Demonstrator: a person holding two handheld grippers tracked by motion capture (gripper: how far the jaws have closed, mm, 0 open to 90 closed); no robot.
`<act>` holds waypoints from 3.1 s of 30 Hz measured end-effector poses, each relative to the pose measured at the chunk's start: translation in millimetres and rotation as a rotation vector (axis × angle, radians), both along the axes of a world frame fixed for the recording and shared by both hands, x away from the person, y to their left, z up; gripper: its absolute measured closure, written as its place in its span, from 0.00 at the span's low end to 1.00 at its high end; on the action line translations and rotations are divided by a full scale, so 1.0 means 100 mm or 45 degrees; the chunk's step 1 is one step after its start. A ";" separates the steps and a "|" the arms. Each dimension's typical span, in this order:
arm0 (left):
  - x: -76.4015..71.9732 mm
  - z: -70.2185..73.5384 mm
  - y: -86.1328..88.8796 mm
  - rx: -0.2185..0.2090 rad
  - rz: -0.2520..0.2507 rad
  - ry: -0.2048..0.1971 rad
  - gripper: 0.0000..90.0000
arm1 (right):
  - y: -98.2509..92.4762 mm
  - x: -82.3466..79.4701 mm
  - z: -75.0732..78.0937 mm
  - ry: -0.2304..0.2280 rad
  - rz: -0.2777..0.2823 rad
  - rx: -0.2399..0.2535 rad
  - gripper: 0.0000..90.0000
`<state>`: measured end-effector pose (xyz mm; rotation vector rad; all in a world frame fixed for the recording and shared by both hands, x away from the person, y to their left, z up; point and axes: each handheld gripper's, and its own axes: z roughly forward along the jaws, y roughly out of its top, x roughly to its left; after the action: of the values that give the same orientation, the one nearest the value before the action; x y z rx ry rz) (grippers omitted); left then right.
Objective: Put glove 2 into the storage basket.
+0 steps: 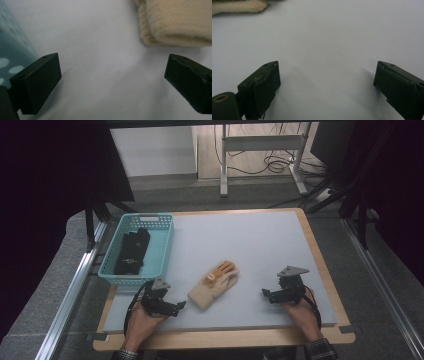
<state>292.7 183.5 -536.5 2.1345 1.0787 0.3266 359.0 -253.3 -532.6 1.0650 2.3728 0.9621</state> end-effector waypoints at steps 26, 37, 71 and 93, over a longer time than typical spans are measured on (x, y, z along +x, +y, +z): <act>0.65 0.21 -1.14 0.122 -0.224 0.123 0.03 | 0.00 0.00 0.00 -0.001 -0.001 0.002 0.07; 0.64 0.12 -1.25 0.224 -0.238 0.131 0.16 | 0.00 0.00 0.00 -0.001 -0.001 0.002 0.07; 0.89 0.99 -0.50 0.110 0.021 0.054 0.67 | 0.00 0.00 0.00 0.000 -0.001 0.001 0.07; 1.25 1.27 0.56 0.188 0.439 0.036 0.65 | 0.00 0.00 0.00 -0.003 -0.001 -0.001 0.07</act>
<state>417.3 239.7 -410.0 2.0791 1.4821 0.5530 358.7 -253.3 -532.8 1.0637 2.3710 0.9614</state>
